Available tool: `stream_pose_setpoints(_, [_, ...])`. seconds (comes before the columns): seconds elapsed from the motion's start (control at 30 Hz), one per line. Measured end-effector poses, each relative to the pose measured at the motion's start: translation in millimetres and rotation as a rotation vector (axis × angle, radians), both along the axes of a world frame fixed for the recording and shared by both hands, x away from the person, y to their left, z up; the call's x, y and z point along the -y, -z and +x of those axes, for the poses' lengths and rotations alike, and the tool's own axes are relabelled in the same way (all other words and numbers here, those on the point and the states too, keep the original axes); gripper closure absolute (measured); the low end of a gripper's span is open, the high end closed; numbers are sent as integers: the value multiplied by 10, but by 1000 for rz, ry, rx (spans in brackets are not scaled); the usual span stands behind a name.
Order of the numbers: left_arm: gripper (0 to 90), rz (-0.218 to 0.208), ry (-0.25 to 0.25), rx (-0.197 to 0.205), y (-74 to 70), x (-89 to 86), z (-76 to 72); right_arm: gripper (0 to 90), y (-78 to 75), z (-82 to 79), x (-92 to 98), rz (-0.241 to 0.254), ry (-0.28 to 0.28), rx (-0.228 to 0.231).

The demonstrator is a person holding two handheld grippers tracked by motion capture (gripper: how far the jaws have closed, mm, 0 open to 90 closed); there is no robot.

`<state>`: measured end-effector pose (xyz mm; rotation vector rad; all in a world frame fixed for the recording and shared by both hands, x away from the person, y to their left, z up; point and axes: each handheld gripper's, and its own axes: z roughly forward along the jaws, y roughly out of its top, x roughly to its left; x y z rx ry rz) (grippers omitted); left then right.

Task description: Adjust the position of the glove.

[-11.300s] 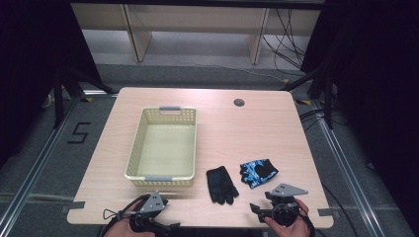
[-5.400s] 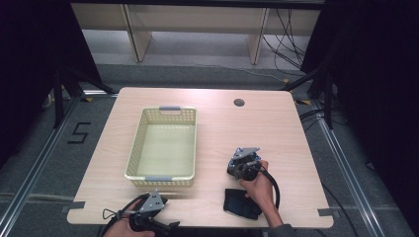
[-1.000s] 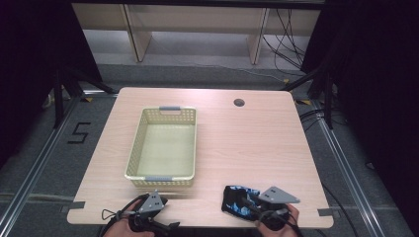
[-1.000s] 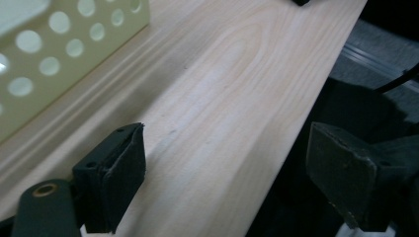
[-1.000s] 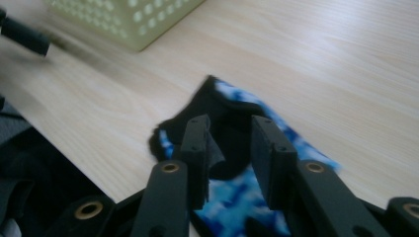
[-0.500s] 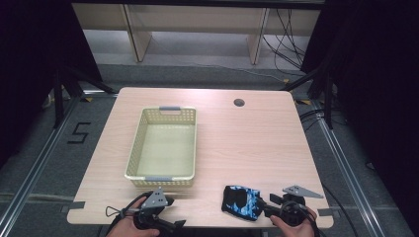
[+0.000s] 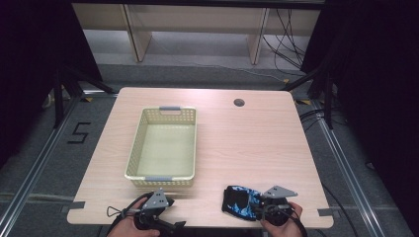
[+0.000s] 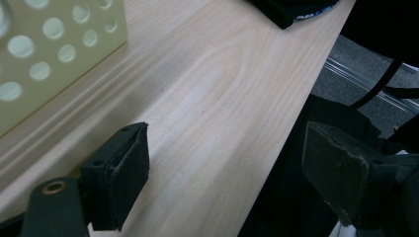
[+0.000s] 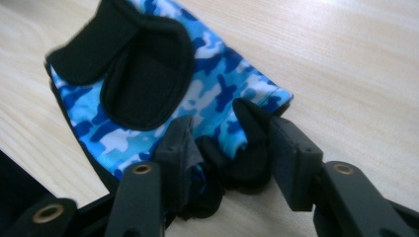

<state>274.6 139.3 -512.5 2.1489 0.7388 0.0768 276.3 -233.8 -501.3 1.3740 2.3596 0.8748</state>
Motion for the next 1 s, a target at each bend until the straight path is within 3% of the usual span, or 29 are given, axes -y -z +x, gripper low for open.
stream_pose_setpoints(0.03, [182,-27,-8,-26,3,13,-6,715,1,-5,-7,21,0,-9])
stream_pose_setpoints(0.1, [182,-9,16,-22,-12,-4,14,748,17,-5,4,30,-11,4])
stream_pose_setpoints(0.13, [182,-45,4,-37,-8,18,9,770,12,-13,3,56,-2,-20])
stream_pose_setpoints(0.2, [186,-63,-6,-75,-10,45,9,791,28,-4,36,78,-12,-14])
stream_pose_setpoints(0.23, [190,-45,14,-61,-16,51,35,795,38,11,49,92,-25,-2])
stream_pose_setpoints(0.27, [197,-53,17,-73,-19,80,48,797,30,-4,48,101,0,-18])
stream_pose_setpoints(0.33, [221,-70,12,-106,-29,156,78,799,54,18,79,127,-35,-5])
stream_pose_setpoints(0.4, [238,-75,31,-97,-42,241,129,799,71,32,99,120,-65,16])
stream_pose_setpoints(0.43, [247,-61,36,-83,-50,281,157,799,53,17,87,121,-47,-7])
stream_pose_setpoints(0.5, [271,-80,26,-83,-55,389,179,799,43,16,76,112,-62,-16])
stream_pose_setpoints(0.53, [276,-71,42,-82,-62,427,197,799,53,36,85,98,-96,9])
stream_pose_setpoints(0.57, [277,-82,34,-91,-69,472,202,799,44,28,81,96,-92,-17])
stream_pose_setpoints(0.6, [285,-68,35,-84,-78,500,225,798,42,38,78,91,-116,5])
stream_pose_setpoints(0.77, [328,-80,41,-146,-72,705,279,796,48,44,80,93,-137,12])
stream_pose_setpoints(0.8, [342,-69,49,-149,-60,751,294,796,86,51,63,110,-138,52])
stream_pose_setpoints(0.83, [349,-60,46,-151,-50,794,312,796,83,41,53,124,-132,35])
stream_pose_setpoints(0.87, [364,-64,36,-162,-41,842,323,795,44,33,62,96,-142,-2])
stream_pose_setpoints(0.93, [387,-67,30,-166,-34,914,360,793,58,49,71,86,-164,24])
stream_pose_setpoints(1.0, [425,-74,41,-183,-36,956,403,791,51,27,57,97,-147,-1])
